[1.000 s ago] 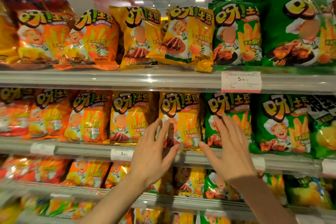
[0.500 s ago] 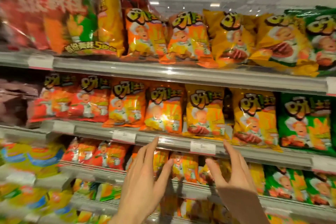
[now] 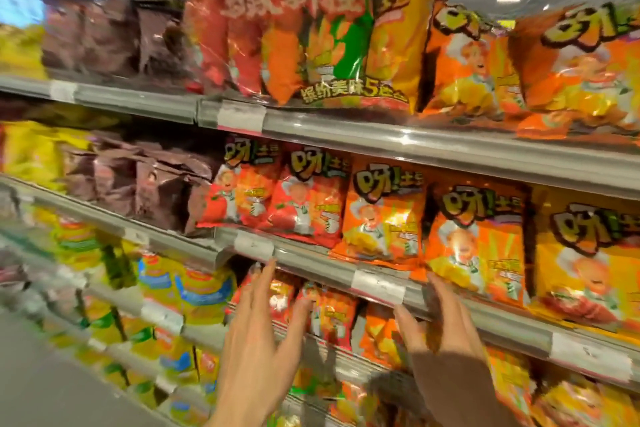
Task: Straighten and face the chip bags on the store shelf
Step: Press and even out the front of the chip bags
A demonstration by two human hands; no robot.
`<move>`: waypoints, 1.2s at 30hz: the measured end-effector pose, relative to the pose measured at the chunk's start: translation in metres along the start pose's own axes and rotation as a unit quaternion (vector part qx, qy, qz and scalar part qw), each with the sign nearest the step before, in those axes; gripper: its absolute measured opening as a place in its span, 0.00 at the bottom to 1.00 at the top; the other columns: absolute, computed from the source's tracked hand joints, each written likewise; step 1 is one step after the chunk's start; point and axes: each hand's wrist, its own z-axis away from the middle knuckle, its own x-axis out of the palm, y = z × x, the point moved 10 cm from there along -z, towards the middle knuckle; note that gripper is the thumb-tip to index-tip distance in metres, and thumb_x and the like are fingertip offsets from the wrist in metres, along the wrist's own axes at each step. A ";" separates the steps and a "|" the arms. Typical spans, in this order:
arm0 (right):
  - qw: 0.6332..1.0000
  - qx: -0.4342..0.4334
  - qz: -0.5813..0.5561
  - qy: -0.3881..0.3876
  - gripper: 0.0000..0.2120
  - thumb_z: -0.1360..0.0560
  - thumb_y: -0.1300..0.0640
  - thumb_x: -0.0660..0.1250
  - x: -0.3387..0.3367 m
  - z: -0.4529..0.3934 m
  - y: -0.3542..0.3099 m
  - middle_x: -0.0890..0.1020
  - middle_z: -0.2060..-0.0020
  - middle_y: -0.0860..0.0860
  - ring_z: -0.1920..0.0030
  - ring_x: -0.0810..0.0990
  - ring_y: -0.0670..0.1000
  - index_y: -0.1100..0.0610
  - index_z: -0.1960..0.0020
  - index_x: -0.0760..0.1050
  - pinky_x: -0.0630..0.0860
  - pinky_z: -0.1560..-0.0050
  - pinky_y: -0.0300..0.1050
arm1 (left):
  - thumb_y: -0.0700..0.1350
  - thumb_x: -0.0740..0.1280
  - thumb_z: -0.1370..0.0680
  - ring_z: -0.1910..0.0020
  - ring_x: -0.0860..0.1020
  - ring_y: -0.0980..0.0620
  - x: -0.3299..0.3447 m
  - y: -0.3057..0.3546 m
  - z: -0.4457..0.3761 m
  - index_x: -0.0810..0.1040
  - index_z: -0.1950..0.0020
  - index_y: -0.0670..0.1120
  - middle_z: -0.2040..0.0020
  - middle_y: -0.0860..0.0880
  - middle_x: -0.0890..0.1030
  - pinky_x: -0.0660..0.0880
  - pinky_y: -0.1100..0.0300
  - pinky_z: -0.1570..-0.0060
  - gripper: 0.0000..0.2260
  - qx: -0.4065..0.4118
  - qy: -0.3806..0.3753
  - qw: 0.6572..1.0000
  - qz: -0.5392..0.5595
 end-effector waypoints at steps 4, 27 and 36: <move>0.999 -0.028 -0.024 -0.004 0.31 0.31 0.37 0.67 0.052 -0.028 -0.032 0.74 0.33 0.43 0.32 0.74 0.48 0.43 0.29 0.69 0.73 0.34 0.53 | 0.72 0.57 0.26 0.31 0.72 0.54 -0.024 -0.034 -0.050 0.56 0.25 0.68 0.30 0.58 0.70 0.73 0.47 0.35 0.30 -0.006 0.027 1.000 -0.010; 0.924 -0.160 0.284 -0.202 0.36 0.22 0.42 0.65 0.265 -0.128 -0.216 0.73 0.37 0.54 0.31 0.67 0.56 0.52 0.21 0.53 0.67 0.34 0.48 | 0.66 0.61 0.22 0.49 0.79 0.47 -0.050 -0.131 -0.285 0.54 0.21 0.62 0.39 0.49 0.69 0.76 0.53 0.49 0.32 0.129 -0.137 0.974 -0.128; 0.920 -0.025 0.322 -0.221 0.53 0.32 0.36 0.74 0.284 -0.147 -0.203 0.81 0.43 0.54 0.33 0.71 0.61 0.49 0.20 0.45 0.72 0.42 0.50 | 0.65 0.65 0.24 0.36 0.75 0.39 -0.038 -0.144 -0.291 0.46 0.21 0.64 0.28 0.47 0.68 0.72 0.50 0.39 0.38 0.140 -0.226 0.959 -0.098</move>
